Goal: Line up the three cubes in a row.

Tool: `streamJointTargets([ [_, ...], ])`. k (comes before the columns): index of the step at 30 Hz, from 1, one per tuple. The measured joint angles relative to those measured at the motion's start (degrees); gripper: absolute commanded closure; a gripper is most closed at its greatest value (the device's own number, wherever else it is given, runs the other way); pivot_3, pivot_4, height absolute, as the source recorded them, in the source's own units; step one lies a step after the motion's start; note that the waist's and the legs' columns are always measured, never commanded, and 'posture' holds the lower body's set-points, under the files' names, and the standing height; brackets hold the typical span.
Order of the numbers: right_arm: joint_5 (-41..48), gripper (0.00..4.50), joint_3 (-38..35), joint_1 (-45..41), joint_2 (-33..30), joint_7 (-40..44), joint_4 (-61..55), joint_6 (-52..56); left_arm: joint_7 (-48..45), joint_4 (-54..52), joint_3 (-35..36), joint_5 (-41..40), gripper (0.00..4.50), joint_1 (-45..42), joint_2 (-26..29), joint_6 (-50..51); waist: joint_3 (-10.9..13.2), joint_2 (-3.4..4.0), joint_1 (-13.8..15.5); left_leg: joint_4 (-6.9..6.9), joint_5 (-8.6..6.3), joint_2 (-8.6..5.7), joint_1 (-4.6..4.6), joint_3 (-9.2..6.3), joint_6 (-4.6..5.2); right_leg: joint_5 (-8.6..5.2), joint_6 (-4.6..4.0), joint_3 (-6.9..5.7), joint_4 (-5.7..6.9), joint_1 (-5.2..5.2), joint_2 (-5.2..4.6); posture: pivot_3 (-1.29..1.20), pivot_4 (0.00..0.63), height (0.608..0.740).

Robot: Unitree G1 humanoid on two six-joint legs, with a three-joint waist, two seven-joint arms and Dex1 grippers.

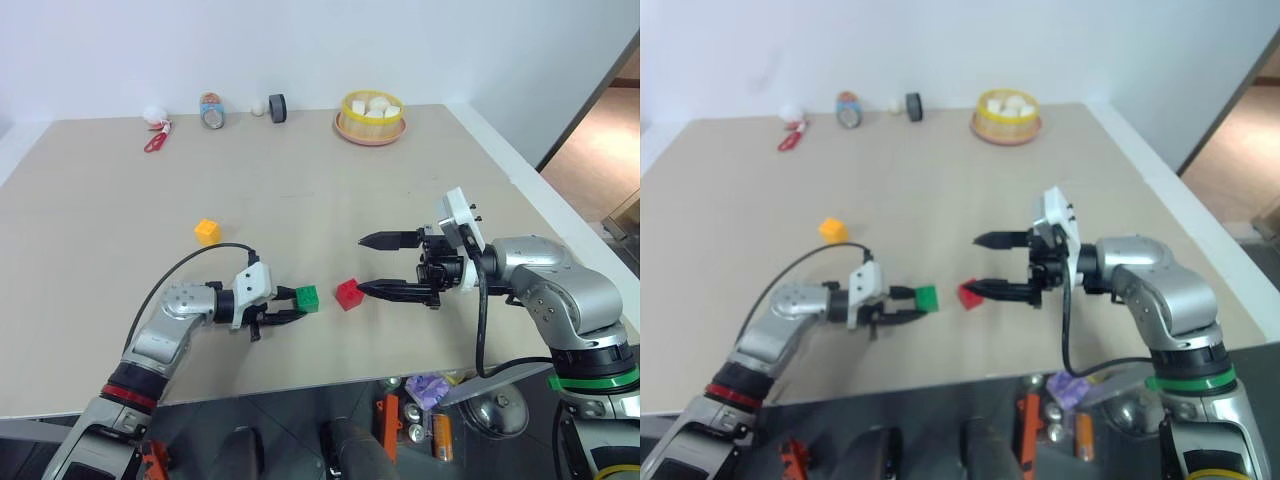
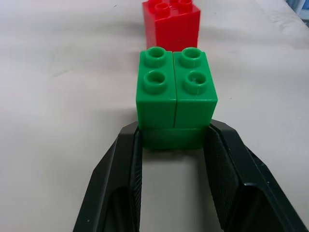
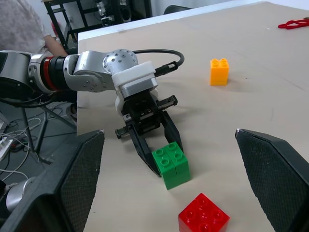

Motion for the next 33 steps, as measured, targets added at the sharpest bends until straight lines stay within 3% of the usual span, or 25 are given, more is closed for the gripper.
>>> streamJointTargets([
  [16, -0.7, 0.00, 0.5, -1.1, 0.5, 0.1, 1.2, -0.6, -4.8, -0.8, 2.2, -5.1, 3.25, 0.9, 1.6, 7.0, 0.0, 0.00, 0.1, -0.08, -0.03, -0.02, -0.05, -0.04, -0.02, -0.07, -0.09, -0.02, -0.01, -0.03, 0.00, 0.00, 0.150, 0.740],
  [27, -0.9, 0.00, 0.5, -1.2, 0.7, -0.2, 1.2, -0.6, -6.4, 3.7, 0.8, -1.1, 3.25, -1.7, 0.3, -0.4, 0.0, 0.00, 0.2, 0.00, -0.02, -0.04, -0.06, -0.04, -0.01, -0.05, -0.05, -0.01, -0.01, 0.00, -0.02, 0.00, 0.150, 0.740],
  [28, -0.9, 0.00, 0.5, -1.2, 0.8, -0.2, 1.2, -0.6, -5.9, 4.9, 0.4, 0.0, 2.75, -2.5, -0.3, -2.1, 0.0, 0.00, 0.2, 0.03, -0.02, -0.05, -0.05, -0.04, 0.00, -0.04, -0.04, -0.01, -0.01, 0.03, -0.02, 0.00, 0.150, 0.740],
  [29, -0.9, 0.00, 0.5, -1.2, 0.9, -0.2, 1.2, -0.6, -5.7, 5.4, 0.3, 0.5, 2.75, -2.8, -0.5, -2.9, 0.0, 0.00, 0.2, 0.05, -0.01, -0.05, -0.05, -0.04, 0.00, -0.03, -0.03, -0.01, -0.01, 0.04, -0.03, 0.00, 0.150, 0.740],
  [33, -0.9, 0.00, 0.5, -1.2, 1.0, -0.4, 1.1, -0.5, -3.5, 7.5, 0.4, 2.0, 1.31, -3.8, -1.3, -5.0, 0.0, 0.00, 0.2, 0.13, 0.00, -0.06, -0.06, 0.00, 0.02, 0.00, 0.03, 0.02, -0.01, 0.07, -0.07, 0.00, 0.150, 0.740],
])
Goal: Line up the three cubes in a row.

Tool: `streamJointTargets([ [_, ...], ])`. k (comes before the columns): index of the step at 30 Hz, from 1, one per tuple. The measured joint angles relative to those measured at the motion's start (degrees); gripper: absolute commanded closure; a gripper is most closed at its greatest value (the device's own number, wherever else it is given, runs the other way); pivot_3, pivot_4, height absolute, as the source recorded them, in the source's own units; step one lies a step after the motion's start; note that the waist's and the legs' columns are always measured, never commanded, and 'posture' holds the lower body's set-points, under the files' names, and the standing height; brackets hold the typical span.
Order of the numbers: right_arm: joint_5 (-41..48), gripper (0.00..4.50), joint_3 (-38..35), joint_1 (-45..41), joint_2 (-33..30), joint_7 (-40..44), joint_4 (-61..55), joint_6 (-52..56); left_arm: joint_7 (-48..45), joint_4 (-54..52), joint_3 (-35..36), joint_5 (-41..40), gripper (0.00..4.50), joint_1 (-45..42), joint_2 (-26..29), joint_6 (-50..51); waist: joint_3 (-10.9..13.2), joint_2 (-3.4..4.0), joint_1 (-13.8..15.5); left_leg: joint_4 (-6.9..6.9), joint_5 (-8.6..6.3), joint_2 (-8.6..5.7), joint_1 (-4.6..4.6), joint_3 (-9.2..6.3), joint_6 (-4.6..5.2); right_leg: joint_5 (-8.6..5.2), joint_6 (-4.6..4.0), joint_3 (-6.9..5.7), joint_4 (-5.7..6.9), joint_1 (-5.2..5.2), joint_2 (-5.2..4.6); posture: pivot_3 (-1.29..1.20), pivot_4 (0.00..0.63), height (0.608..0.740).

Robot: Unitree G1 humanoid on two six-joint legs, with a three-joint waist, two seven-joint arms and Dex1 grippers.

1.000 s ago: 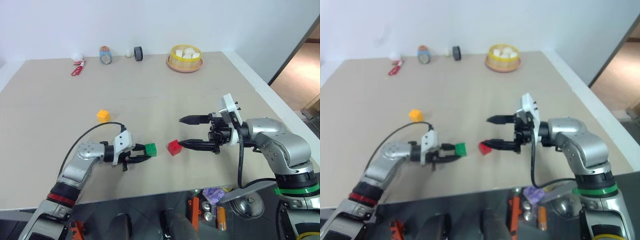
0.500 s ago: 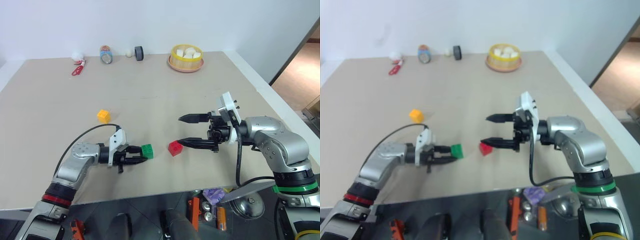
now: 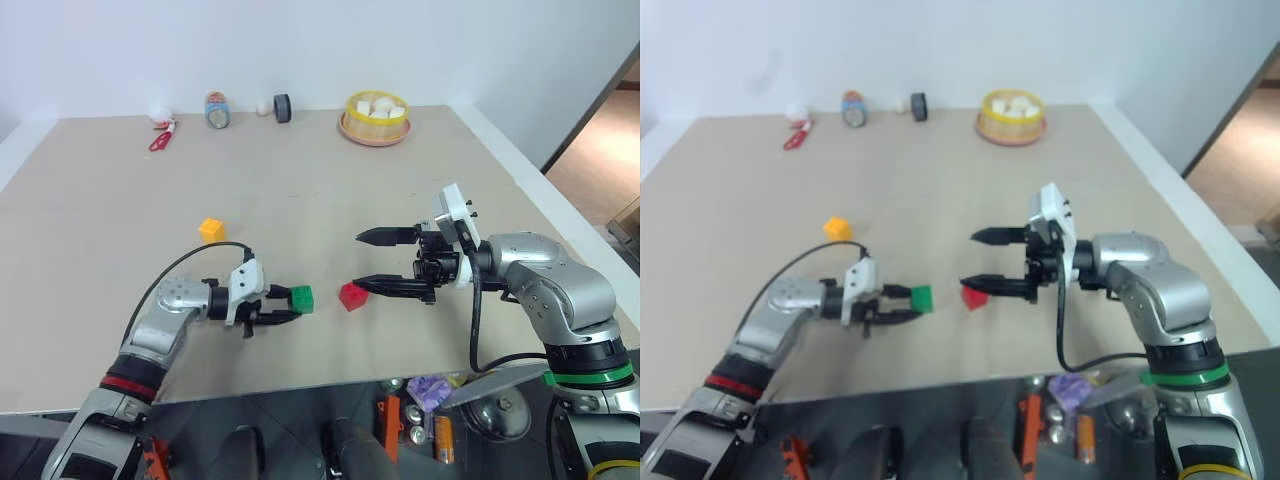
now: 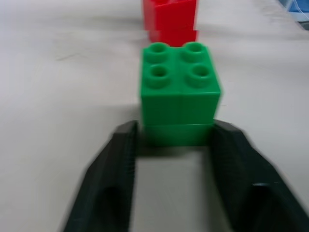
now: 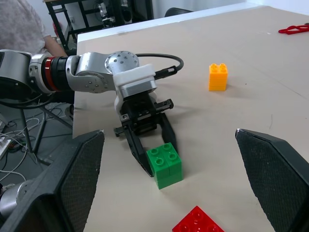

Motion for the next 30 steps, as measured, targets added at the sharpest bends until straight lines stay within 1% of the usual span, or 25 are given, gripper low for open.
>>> streamJointTargets([
  [3, 0.0, 0.00, 0.0, 0.0, 0.0, 0.0, 0.0, 0.0, 0.0, 0.0, 0.8, -0.1, 0.28, 0.0, 0.1, 0.1, 0.0, 0.00, 0.0, -0.05, -0.01, 0.01, -0.01, 0.01, -0.01, -0.01, -0.02, 0.00, 0.00, -0.02, 0.01, 0.00, 0.150, 0.740],
  [4, 0.0, 0.00, 0.0, 0.0, 0.0, 0.0, 0.0, 0.0, -0.1, 0.0, 1.0, -0.1, 0.05, 0.0, 0.1, 0.2, 0.0, 0.00, 0.0, -0.09, -0.02, 0.01, -0.01, 0.01, -0.03, -0.03, -0.04, 0.01, 0.00, -0.03, 0.01, 0.00, 0.150, 0.740],
  [6, 0.0, 0.00, 0.0, 0.0, 0.0, -0.1, 0.0, 0.0, -0.6, 0.0, 1.2, -0.8, 0.05, 0.0, 0.4, 1.3, 0.0, 0.00, 0.0, -0.18, -0.08, 0.01, -0.03, -0.01, -0.06, 0.00, 0.12, 0.00, 0.00, -0.06, 0.03, 0.00, 0.150, 0.740],
  [11, 0.0, 0.00, 0.0, -0.1, 0.3, -0.1, 0.1, 0.0, -1.4, -1.8, 1.4, -1.7, 0.05, 1.0, 0.7, 2.6, 0.0, 0.00, 0.0, -0.22, -0.24, 0.02, -0.07, -0.04, 0.04, -0.14, 0.19, -0.02, 0.00, -0.08, 0.05, 0.00, 0.150, 0.740],
  [14, -0.1, 0.00, 0.1, -0.7, 0.6, 0.1, 0.4, 0.0, -3.3, -6.3, 2.2, -5.4, 0.05, 4.1, 2.3, 6.6, 0.0, 0.00, -0.2, -0.22, -0.26, 0.03, -0.10, -0.03, 0.05, -0.15, 0.18, -0.01, 0.00, -0.12, 0.05, 0.00, 0.150, 0.740],
  [16, -0.1, 0.00, 0.1, -1.6, 0.8, 0.2, 0.9, 0.0, -4.5, -10.1, 3.3, -7.9, 0.05, 6.3, 4.8, 9.5, 0.0, 0.00, -0.2, -0.20, -0.26, 0.07, -0.09, -0.04, 0.05, -0.15, 0.18, -0.03, 0.01, -0.13, 0.07, 0.00, 0.150, 0.740],
  [18, -0.1, 0.00, 0.2, -2.1, 0.9, 0.3, 1.3, 0.0, -5.6, -13.4, 5.1, -9.7, 0.05, 8.6, 9.1, 11.7, 0.0, 0.00, -0.2, -0.21, -0.26, 0.11, -0.05, -0.05, 0.05, -0.21, 0.07, -0.07, 0.02, -0.13, 0.11, 0.00, 0.150, 0.740],
  [19, -0.1, 0.00, 0.2, -2.2, 0.9, 0.4, 1.6, -0.1, -5.9, -14.3, 6.2, -10.2, 0.05, 9.6, 10.6, 12.3, 0.0, 0.00, -0.2, -0.21, -0.26, 0.12, -0.03, -0.05, 0.05, -0.31, -0.10, -0.06, 0.02, -0.13, 0.11, 0.00, 0.150, 0.740],
  [21, -0.2, 0.00, 0.2, -2.3, 1.0, 0.6, 2.4, -0.1, -6.0, -15.6, 8.7, -10.9, 0.05, 11.8, 13.3, 12.7, 0.0, 0.00, -0.2, -0.21, -0.26, 0.12, -0.03, -0.04, 0.05, -0.33, -0.14, -0.08, 0.02, -0.12, 0.09, 0.00, 0.150, 0.740],
  [23, -0.3, 0.00, 0.5, -2.6, 1.2, 0.8, 2.8, -0.4, -4.8, -16.3, 11.6, -11.7, 0.05, 13.6, 14.4, 12.7, 0.0, 0.00, -0.1, -0.19, -0.26, 0.11, -0.05, -0.02, 0.05, -0.33, -0.13, -0.08, 0.02, -0.12, 0.05, 0.00, 0.150, 0.740],
  [26, -0.7, 0.00, 0.6, -3.2, 1.3, 1.2, 3.3, -1.1, -2.2, -17.3, 14.8, -12.3, 0.05, 15.1, 14.7, 13.2, 0.0, 0.00, -0.1, -0.18, -0.26, 0.08, -0.09, 0.00, 0.05, -0.32, -0.12, -0.07, 0.00, -0.12, 0.00, 0.00, 0.150, 0.740],
  [28, -2.2, 0.00, 0.7, -3.5, 1.9, 0.2, 3.9, -2.6, 1.7, -18.8, 17.8, -12.4, 0.05, 16.7, 14.4, 13.3, 0.0, -0.01, -0.1, -0.18, -0.26, 0.09, -0.09, 0.01, 0.05, -0.33, -0.12, -0.07, -0.02, -0.12, -0.01, 0.00, 0.150, 0.740],
  [30, -5.0, 0.00, 0.9, -3.8, 4.1, -2.6, 5.9, -4.7, 8.9, -21.2, 22.1, -11.7, 0.05, 18.7, 13.0, 13.3, 0.0, -0.01, -0.1, -0.19, -0.26, 0.10, -0.08, 0.01, 0.04, -0.31, -0.10, -0.06, -0.01, -0.13, 0.00, 0.00, 0.150, 0.740],
])
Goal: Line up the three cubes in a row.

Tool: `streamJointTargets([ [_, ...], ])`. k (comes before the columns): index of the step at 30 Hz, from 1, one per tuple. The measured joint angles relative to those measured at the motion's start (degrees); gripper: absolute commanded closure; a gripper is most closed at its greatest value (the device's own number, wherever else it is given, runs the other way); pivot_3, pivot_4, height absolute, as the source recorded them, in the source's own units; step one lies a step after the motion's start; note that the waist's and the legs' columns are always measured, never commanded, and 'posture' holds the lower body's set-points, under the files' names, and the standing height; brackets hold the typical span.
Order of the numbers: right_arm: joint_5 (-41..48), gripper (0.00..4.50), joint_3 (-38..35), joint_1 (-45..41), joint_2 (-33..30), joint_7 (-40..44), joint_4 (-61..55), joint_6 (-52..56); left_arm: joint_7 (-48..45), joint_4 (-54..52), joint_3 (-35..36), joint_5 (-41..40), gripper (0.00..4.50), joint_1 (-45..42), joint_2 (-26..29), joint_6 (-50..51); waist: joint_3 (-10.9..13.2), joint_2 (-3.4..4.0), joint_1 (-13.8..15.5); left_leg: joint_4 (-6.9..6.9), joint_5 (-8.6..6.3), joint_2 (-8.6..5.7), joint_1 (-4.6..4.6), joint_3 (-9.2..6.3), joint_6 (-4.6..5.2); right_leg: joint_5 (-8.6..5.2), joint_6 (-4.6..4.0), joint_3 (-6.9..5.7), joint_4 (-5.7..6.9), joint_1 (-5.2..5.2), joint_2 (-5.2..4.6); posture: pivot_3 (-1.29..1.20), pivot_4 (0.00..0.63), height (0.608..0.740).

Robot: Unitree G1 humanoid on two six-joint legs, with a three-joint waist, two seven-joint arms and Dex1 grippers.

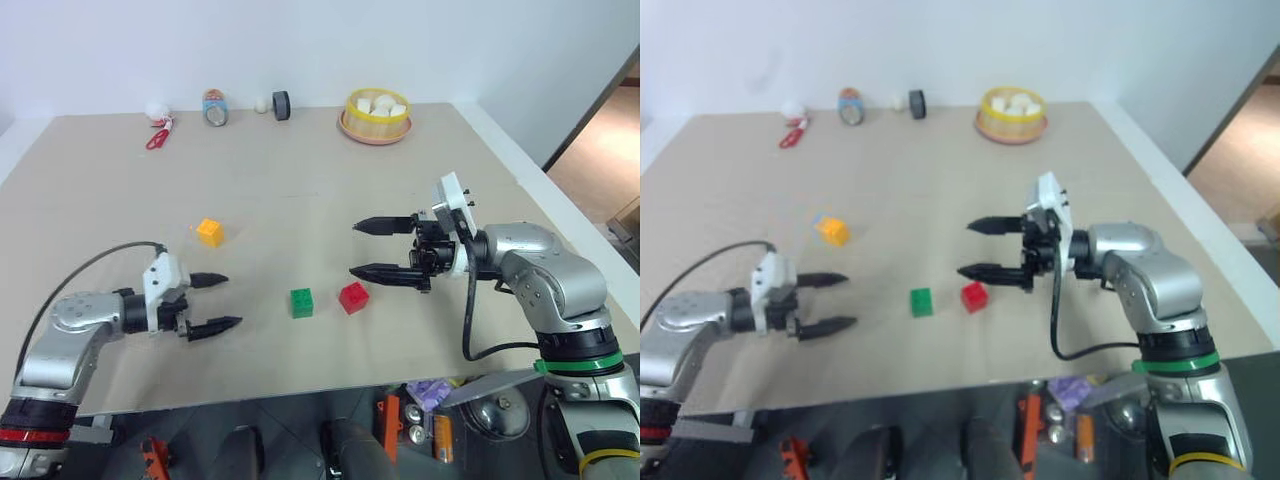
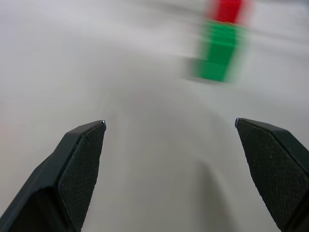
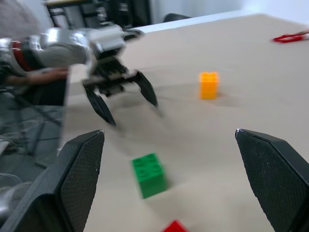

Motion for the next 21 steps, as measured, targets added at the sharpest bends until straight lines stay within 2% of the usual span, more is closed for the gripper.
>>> streamJointTargets([
  [5, -5.5, 0.00, 1.9, -0.6, 5.6, -6.9, 2.5, -3.0, 12.1, -1.3, 2.5, 2.6, 0.05, 3.2, -2.9, 2.9, 0.0, 0.00, -0.1, -0.03, 0.00, 0.06, 0.07, -0.01, 0.00, 0.14, 0.21, -0.02, 0.04, 0.00, 0.07, 0.00, 0.150, 0.740],
  [10, -11.3, 0.00, 4.7, -3.0, 11.5, -15.0, 5.1, -4.3, 21.8, -3.0, 1.5, 5.8, 0.05, 4.5, -5.8, 8.7, 0.0, 0.00, 0.0, -0.02, 0.00, 0.05, 0.03, 0.00, 0.00, 0.16, 0.22, -0.03, 0.06, -0.02, 0.06, 0.00, 0.150, 0.740],
  [15, -12.0, 0.00, 4.9, -3.4, 12.5, -16.0, 5.1, -4.3, 27.3, -3.7, 0.2, 7.4, 0.05, 1.9, -8.0, 12.9, 0.0, -0.03, 0.5, 0.02, 0.01, -0.01, -0.01, 0.00, 0.00, 0.16, 0.23, -0.05, 0.05, 0.03, -0.02, 0.00, 0.150, 0.740],
  [21, -12.0, 0.00, 4.9, -3.5, 12.4, -15.9, 5.1, -4.3, 31.4, 2.8, -0.8, 9.8, 0.05, -5.8, -9.6, 14.6, 0.0, -0.05, 0.2, 0.04, 0.02, 0.01, 0.00, 0.00, 0.01, 0.25, 0.25, -0.06, 0.05, 0.02, 0.04, 0.00, 0.150, 0.740],
])
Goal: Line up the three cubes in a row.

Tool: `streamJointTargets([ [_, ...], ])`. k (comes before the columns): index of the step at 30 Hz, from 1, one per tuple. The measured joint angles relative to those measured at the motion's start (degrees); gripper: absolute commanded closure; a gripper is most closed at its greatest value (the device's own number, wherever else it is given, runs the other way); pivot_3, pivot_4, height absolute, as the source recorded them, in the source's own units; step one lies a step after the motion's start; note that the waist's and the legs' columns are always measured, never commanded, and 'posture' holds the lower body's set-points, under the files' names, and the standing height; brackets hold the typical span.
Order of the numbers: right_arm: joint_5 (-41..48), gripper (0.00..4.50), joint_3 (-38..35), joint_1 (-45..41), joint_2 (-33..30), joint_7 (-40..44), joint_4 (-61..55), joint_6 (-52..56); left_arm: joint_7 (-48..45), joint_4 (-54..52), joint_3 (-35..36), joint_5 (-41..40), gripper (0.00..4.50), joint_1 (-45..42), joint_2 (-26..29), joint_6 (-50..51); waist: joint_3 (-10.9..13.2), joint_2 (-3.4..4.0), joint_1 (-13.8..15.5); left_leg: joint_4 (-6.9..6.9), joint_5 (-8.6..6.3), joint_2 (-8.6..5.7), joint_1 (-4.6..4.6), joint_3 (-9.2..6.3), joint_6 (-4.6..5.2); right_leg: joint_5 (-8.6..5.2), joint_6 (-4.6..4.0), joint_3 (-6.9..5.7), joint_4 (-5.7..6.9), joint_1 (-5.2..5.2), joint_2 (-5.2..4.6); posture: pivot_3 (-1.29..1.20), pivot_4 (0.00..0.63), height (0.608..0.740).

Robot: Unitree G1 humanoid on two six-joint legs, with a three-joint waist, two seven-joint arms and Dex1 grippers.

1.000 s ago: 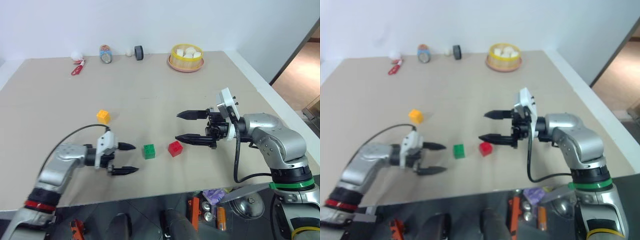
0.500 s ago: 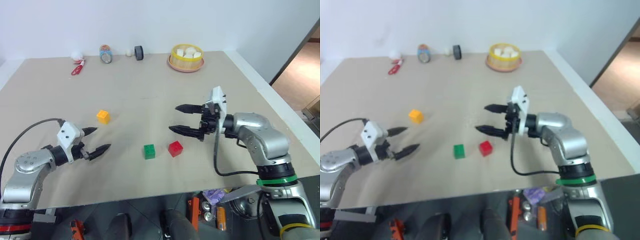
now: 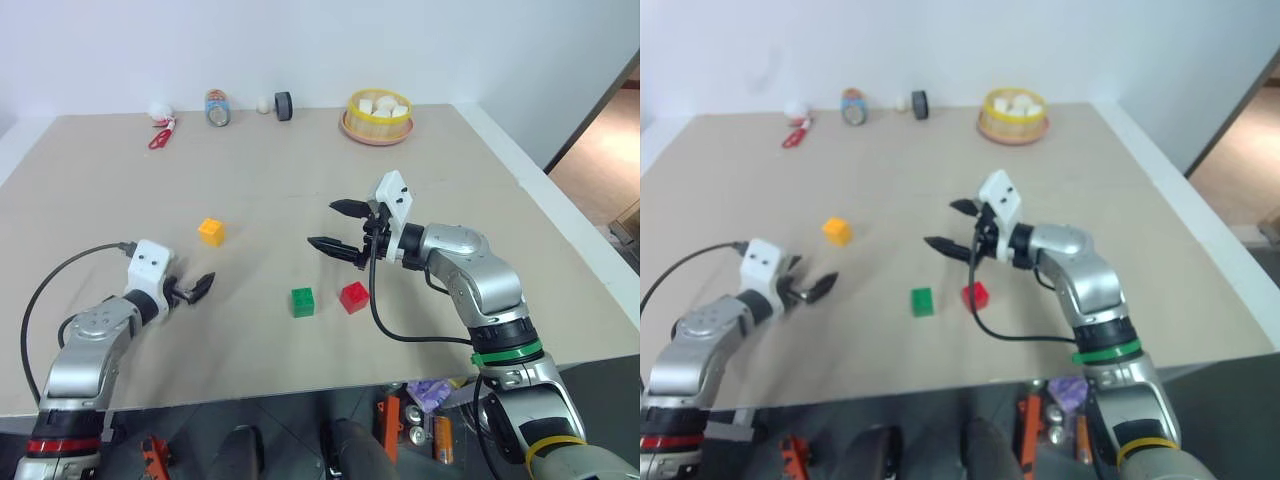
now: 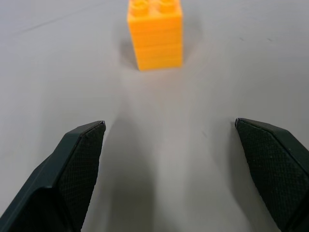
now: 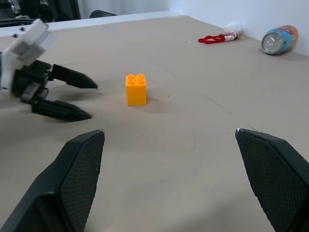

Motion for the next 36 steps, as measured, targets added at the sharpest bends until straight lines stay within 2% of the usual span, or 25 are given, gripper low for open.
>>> streamJointTargets([
  [6, 0.1, 0.00, -0.1, 0.2, -0.1, 0.0, -0.5, 0.2, 1.1, 7.4, -1.6, 1.5, 0.05, -7.1, -1.6, 0.0, 0.0, 0.00, 0.0, -0.04, 0.00, -0.01, -0.03, -0.01, 0.00, -0.01, -0.01, 0.00, -0.01, 0.00, -0.01, 0.00, 0.150, 0.740],
  [19, 1.1, 0.00, -0.4, 0.7, 0.0, -0.2, -2.3, 0.8, -0.7, 25.2, -6.2, 5.8, 0.05, -19.7, -5.6, -6.9, 0.0, 0.00, 1.5, 0.08, 0.61, -0.14, -0.17, 0.07, 0.18, 0.09, -0.04, -0.01, -0.02, 0.25, -0.19, 0.00, 0.150, 0.740],
  [22, 1.1, 0.00, -0.4, 0.7, 0.0, -0.2, -2.3, 0.9, -0.8, 28.5, -6.7, 6.4, 0.84, -21.8, -6.8, -8.4, 0.0, 0.01, 1.5, 0.06, 0.75, -0.13, -0.36, 0.10, 0.30, 0.13, -0.04, -0.02, -0.02, 0.25, -0.19, 0.00, 0.150, 0.740],
  [29, 1.1, 0.00, -0.4, 0.7, -0.1, -0.2, -2.3, 0.9, -1.1, 31.3, -7.9, 7.2, 3.25, -24.3, -9.3, -9.3, 0.0, 0.01, 1.5, 0.06, 0.96, -0.14, -0.51, 0.12, 0.41, 0.22, 0.03, -0.03, -0.02, 0.29, -0.23, 0.00, 0.150, 0.740],
  [36, 1.1, 0.00, -0.4, 0.7, -0.1, -0.2, -2.2, 0.9, -1.2, 31.5, -7.9, 7.5, 3.26, -24.8, -9.4, -9.2, 0.0, 0.01, 1.5, 0.03, 0.98, -0.12, -0.54, 0.10, 0.43, 0.21, -0.01, -0.05, -0.02, 0.27, -0.21, 0.00, 0.150, 0.740],
])
